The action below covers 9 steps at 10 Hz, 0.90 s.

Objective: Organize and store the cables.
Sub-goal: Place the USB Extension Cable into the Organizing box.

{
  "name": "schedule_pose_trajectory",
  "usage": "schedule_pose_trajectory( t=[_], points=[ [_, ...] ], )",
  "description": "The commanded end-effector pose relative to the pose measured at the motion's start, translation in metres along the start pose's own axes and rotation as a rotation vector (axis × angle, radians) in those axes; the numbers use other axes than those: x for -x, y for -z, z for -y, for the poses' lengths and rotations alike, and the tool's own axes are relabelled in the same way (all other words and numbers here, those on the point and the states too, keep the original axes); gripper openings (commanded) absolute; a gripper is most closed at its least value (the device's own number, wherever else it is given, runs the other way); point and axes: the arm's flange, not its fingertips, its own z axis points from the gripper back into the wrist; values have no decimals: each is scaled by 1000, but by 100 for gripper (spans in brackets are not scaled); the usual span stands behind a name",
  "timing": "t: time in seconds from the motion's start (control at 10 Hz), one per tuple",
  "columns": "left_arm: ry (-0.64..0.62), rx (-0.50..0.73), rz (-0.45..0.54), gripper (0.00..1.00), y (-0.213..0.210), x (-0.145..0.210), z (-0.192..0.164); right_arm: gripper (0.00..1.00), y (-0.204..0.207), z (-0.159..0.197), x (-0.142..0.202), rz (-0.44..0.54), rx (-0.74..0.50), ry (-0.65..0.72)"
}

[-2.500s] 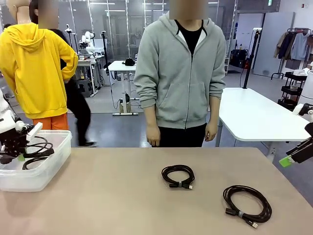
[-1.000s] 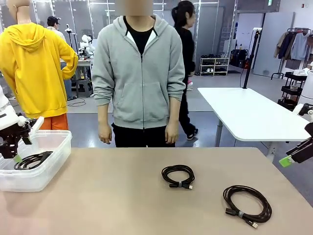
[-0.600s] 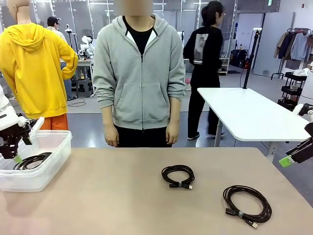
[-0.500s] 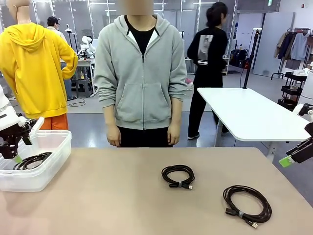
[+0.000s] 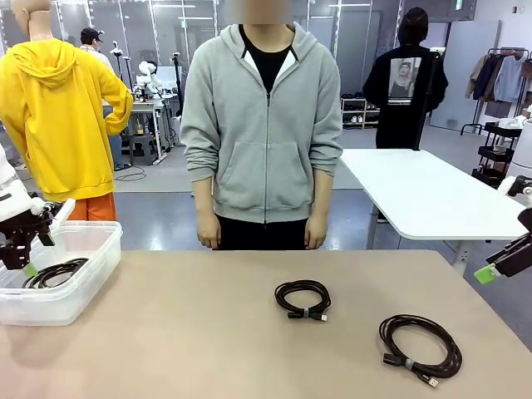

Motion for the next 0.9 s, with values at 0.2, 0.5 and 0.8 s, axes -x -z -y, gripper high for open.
schedule_pose_trajectory(
  t=[0.2, 0.5, 0.8],
  points=[
    [17, -2, -2, 100, -1, 5, -4, 100, -1, 0, 0, -2, 3, 0],
    [0, 0, 0, 100, 0, 0, 0, 100, -1, 0, 0, -2, 3, 0],
    [-110, 2, 88, 100, -64, -8, 36, 100, -1, 0, 0, -2, 3, 0]
  ],
)
